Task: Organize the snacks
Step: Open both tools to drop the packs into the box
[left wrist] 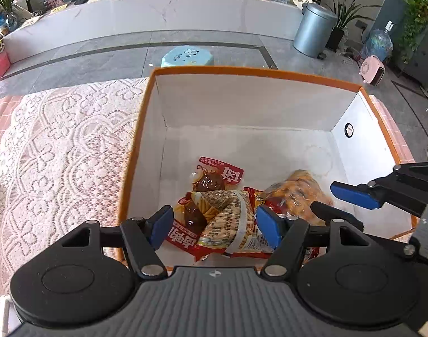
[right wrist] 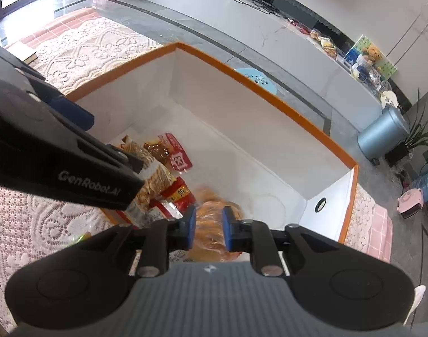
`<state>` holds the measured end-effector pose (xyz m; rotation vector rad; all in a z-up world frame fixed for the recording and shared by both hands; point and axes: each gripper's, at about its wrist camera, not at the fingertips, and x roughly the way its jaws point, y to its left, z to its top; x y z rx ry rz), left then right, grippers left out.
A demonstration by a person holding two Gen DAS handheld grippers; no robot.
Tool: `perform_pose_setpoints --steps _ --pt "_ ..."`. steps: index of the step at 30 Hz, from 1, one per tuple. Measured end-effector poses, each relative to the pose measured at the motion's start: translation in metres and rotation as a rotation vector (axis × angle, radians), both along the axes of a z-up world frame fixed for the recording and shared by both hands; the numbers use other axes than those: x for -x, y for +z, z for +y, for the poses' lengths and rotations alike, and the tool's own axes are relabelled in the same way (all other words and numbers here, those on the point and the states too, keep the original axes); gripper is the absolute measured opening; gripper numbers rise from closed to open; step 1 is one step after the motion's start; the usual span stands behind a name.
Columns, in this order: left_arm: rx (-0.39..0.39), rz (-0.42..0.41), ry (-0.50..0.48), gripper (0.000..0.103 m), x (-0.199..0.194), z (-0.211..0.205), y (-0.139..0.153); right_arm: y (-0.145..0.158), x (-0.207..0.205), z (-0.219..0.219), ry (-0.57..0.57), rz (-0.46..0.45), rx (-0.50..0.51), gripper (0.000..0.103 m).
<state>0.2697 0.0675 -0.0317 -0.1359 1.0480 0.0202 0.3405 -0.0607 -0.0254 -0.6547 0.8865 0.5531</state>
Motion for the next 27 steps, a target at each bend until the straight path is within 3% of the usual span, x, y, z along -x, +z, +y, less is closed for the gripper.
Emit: perform_pose_setpoints --steps 5,9,14,21,27 --pt "-0.011 -0.016 -0.007 0.079 0.01 -0.001 0.009 0.006 0.006 0.004 -0.002 0.013 0.002 0.018" --pt "-0.01 -0.03 -0.007 0.079 0.015 -0.002 0.017 0.015 0.011 0.002 -0.002 0.004 0.008 0.036" --pt "-0.001 -0.057 -0.009 0.079 0.027 -0.006 0.031 0.031 0.015 -0.004 -0.029 0.013 -0.01 0.043" --pt "-0.009 -0.125 -0.025 0.079 0.054 -0.015 0.056 0.057 0.029 -0.028 -0.105 0.055 -0.116 0.052" --pt "0.041 -0.234 -0.08 0.082 0.089 -0.025 0.073 0.079 0.064 -0.056 -0.127 -0.017 -0.217 0.056"
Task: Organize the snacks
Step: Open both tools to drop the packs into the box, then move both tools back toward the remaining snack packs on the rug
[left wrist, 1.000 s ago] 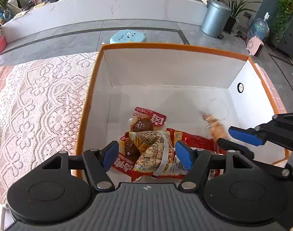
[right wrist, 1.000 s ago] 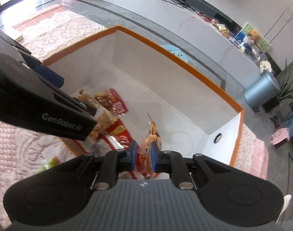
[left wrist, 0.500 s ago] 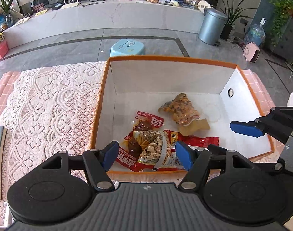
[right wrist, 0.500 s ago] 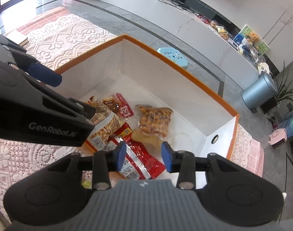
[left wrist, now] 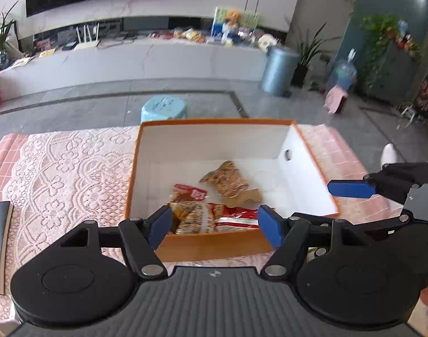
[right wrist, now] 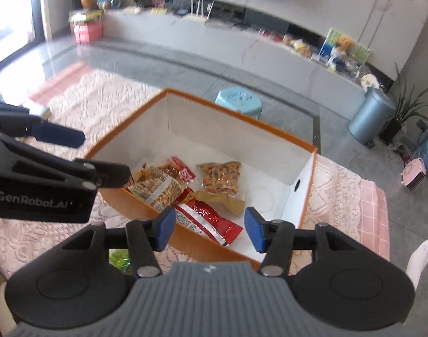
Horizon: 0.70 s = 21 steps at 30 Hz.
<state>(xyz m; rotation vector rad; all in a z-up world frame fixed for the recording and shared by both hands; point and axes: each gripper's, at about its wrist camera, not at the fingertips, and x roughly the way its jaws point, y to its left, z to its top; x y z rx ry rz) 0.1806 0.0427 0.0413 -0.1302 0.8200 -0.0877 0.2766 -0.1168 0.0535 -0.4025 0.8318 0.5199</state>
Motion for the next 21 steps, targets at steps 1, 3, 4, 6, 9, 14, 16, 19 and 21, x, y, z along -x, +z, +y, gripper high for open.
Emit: perform_pose_setpoints --steps 1,3,4,6,9,14,16,19,21 --pt "0.009 -0.019 -0.004 0.082 0.007 -0.001 0.002 0.003 0.007 -0.006 -0.005 -0.008 -0.024 0.057" --pt "0.032 -0.066 -0.013 0.082 0.021 -0.001 0.007 0.008 0.022 -0.016 -0.021 -0.029 -0.061 0.059" --pt "0.048 -0.089 -0.014 0.083 0.028 -0.001 0.008 0.009 0.031 -0.021 -0.028 -0.05 -0.076 0.06" --pt "0.077 -0.13 -0.012 0.083 0.044 0.0 0.011 0.012 0.049 -0.031 -0.033 -0.092 -0.102 0.062" --pt "0.09 -0.169 -0.012 0.087 0.067 0.0 0.011 0.011 0.076 -0.045 -0.037 -0.151 -0.142 0.068" --pt "0.084 -0.181 -0.047 0.089 0.096 -0.009 0.004 0.002 0.116 -0.065 -0.08 -0.219 -0.206 0.074" --pt "0.097 -0.176 -0.052 0.089 0.106 -0.013 -0.001 -0.002 0.128 -0.07 -0.095 -0.227 -0.236 0.081" --pt "0.085 -0.18 -0.039 0.09 0.118 -0.017 -0.007 -0.008 0.144 -0.077 -0.123 -0.244 -0.267 0.085" --pt "0.065 -0.184 -0.023 0.092 0.124 -0.02 -0.011 -0.012 0.154 -0.081 -0.138 -0.269 -0.264 0.09"
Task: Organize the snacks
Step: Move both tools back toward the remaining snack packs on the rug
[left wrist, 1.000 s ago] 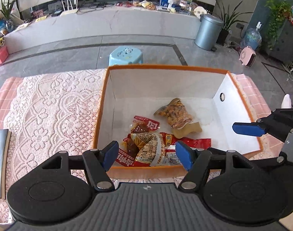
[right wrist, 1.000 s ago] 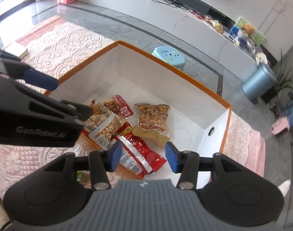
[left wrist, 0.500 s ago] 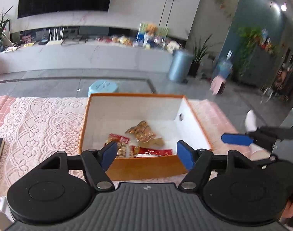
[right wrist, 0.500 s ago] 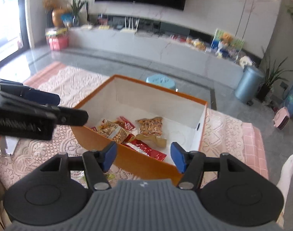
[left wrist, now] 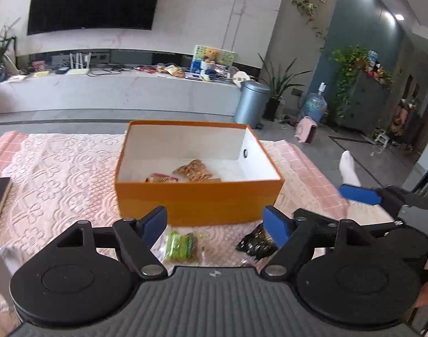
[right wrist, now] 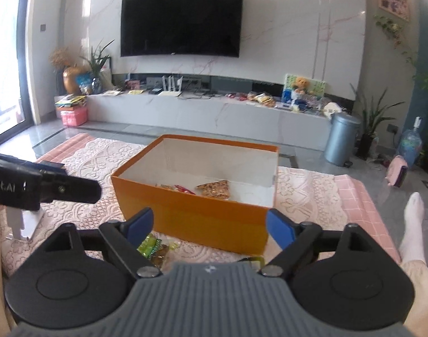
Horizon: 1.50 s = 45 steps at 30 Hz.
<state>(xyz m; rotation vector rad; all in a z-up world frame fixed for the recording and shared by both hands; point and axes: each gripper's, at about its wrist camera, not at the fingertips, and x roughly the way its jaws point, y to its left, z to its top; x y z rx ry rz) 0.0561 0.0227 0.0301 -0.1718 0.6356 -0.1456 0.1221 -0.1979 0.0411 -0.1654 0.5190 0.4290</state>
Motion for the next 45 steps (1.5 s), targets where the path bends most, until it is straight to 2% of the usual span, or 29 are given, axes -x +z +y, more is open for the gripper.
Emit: perform_pose_setpoints --steps 8,15,18,23,26,28,34,39,45 --pt "-0.013 0.073 -0.005 0.092 0.015 -0.006 -0.03 -0.029 0.025 -0.009 -0.021 0.015 0.02 0.091" --pt "0.03 0.138 0.0 0.092 0.016 0.0 -0.06 -0.068 0.024 -0.015 -0.041 0.083 0.028 0.091" --pt "0.044 0.167 0.01 0.091 0.013 0.007 -0.07 -0.085 0.021 -0.018 -0.062 0.113 0.048 0.089" --pt "0.011 0.204 0.027 0.09 0.008 0.007 -0.083 -0.104 0.012 -0.024 -0.083 0.152 0.059 0.085" --pt "0.019 0.235 0.037 0.09 0.001 0.005 -0.093 -0.113 0.005 -0.026 -0.082 0.175 0.057 0.081" --pt "0.036 0.258 0.025 0.089 -0.004 0.004 -0.1 -0.118 0.001 -0.026 -0.075 0.191 0.053 0.077" --pt "0.044 0.337 0.01 0.088 -0.018 -0.013 -0.127 -0.13 -0.002 -0.016 -0.004 0.196 0.057 0.075" --pt "0.057 0.377 0.05 0.088 -0.028 -0.016 -0.14 -0.133 0.002 -0.004 0.069 0.152 0.088 0.075" --pt "0.046 0.411 0.103 0.088 -0.039 -0.026 -0.147 -0.145 -0.003 0.003 0.084 0.161 0.128 0.075"
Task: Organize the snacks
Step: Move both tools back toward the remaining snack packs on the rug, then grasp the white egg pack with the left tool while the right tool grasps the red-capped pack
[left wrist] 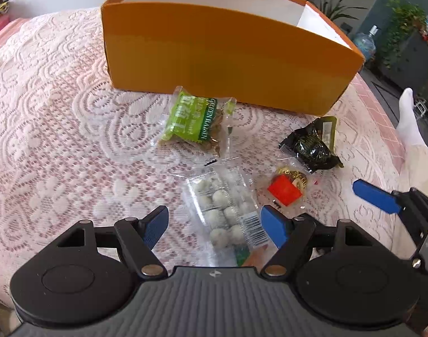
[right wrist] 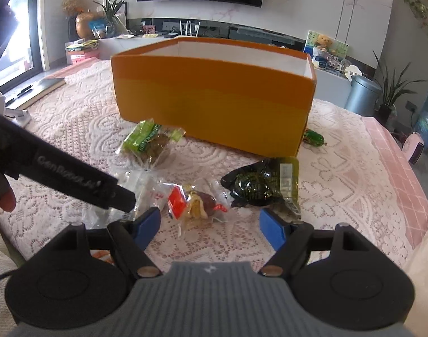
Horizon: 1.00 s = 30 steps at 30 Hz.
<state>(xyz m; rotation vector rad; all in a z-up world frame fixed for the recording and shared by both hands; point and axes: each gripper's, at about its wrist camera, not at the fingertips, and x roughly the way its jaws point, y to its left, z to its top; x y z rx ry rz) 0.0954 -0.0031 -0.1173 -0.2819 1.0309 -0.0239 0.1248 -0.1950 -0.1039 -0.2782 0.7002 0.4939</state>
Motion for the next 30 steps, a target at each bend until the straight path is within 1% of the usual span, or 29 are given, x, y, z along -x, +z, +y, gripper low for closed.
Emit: perform_pose_setpoints --steps 1,3,7,10,12,14,15,17,20,24,27,30 --pt "0.002 0.005 -0.004 0.088 -0.002 -0.003 -0.001 -0.001 -0.001 0.0 0.0 0.0 -0.001 0.075" --pt "-0.019 0.014 -0.024 0.088 -0.004 -0.01 -0.004 -0.003 -0.002 0.001 0.004 -0.004 -0.002 0.075" --pt "-0.04 0.035 -0.014 0.089 -0.009 -0.015 -0.012 -0.009 -0.002 0.003 0.011 -0.001 0.026 0.074" --pt "-0.069 0.028 -0.021 0.09 -0.011 -0.016 -0.013 -0.011 -0.005 0.002 0.009 0.014 0.02 0.074" --pt "-0.068 0.03 -0.025 0.089 -0.012 -0.015 -0.013 -0.013 -0.007 0.003 0.01 0.021 0.021 0.074" --pt "-0.058 0.024 -0.044 0.08 -0.012 -0.013 -0.013 -0.015 -0.009 0.004 0.011 0.03 0.023 0.074" --pt "-0.057 0.017 -0.061 0.078 -0.011 -0.012 -0.012 -0.015 -0.009 0.005 0.012 0.034 0.024 0.074" --pt "-0.059 0.011 -0.084 0.076 -0.01 -0.012 -0.012 -0.016 -0.009 0.007 0.014 0.035 0.031 0.074" --pt "-0.043 0.01 -0.106 0.075 -0.006 -0.003 -0.01 -0.016 -0.01 0.007 0.004 0.028 0.028 0.074" --pt "-0.081 0.002 -0.119 0.075 0.0 0.011 -0.003 -0.014 -0.015 0.008 0.001 0.025 0.02 0.074" --pt "-0.094 0.004 -0.124 0.075 0.003 0.021 0.001 -0.013 -0.017 0.015 0.03 -0.001 0.032 0.074" --pt "-0.093 0.023 -0.107 0.075 0.002 0.029 -0.001 -0.013 -0.019 0.023 0.066 -0.025 0.038 0.074"
